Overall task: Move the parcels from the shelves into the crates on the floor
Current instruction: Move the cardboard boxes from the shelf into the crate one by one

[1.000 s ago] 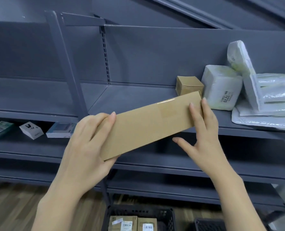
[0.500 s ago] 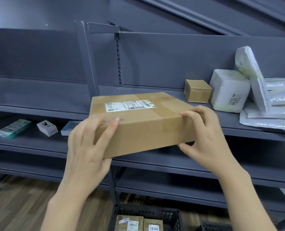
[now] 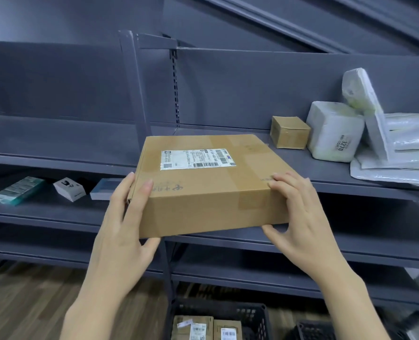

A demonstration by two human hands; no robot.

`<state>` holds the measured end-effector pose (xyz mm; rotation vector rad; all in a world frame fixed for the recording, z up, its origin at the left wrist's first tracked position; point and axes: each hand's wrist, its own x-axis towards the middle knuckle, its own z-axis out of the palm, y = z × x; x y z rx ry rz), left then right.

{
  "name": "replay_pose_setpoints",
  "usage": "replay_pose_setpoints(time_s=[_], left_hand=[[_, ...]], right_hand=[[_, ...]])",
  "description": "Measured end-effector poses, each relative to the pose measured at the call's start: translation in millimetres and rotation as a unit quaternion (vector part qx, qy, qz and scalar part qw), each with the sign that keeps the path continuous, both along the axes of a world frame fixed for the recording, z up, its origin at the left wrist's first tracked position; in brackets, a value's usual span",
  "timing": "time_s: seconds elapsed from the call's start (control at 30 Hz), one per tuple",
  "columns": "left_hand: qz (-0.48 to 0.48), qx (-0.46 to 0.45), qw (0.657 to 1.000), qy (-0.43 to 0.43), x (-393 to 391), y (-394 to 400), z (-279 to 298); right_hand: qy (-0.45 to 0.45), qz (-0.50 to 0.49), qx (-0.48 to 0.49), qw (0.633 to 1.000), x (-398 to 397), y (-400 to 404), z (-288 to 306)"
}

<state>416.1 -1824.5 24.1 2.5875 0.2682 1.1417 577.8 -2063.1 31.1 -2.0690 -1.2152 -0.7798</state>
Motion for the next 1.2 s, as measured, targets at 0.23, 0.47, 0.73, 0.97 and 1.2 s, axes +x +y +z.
replay_pose_setpoints(time_s=[0.23, 0.47, 0.73, 0.97, 1.2], left_hand=[[-0.019, -0.023, 0.999, -0.016, -9.2, 15.9, -7.0], [-0.101, -0.004, 0.995, 0.011, -5.3, 36.3, 7.1], [-0.097, 0.066, 0.993, -0.031, 12.9, -6.6, 21.8], [-0.146, 0.134, 0.979, -0.057, 32.0, -40.3, 38.0], [-0.106, 0.168, 0.980, 0.017, 26.6, -11.5, 35.8]], right_hand=[[0.030, 0.015, -0.011, 0.999, -0.9, 2.6, -3.5], [0.123, 0.030, -0.055, 0.990, 11.8, -3.9, 3.4], [0.073, -0.032, -0.121, 0.989, -6.5, -5.4, 22.4], [0.031, 0.033, -0.107, 0.993, -26.0, 2.8, 44.1], [0.067, 0.046, -0.056, 0.995, -20.5, -11.6, 42.7]])
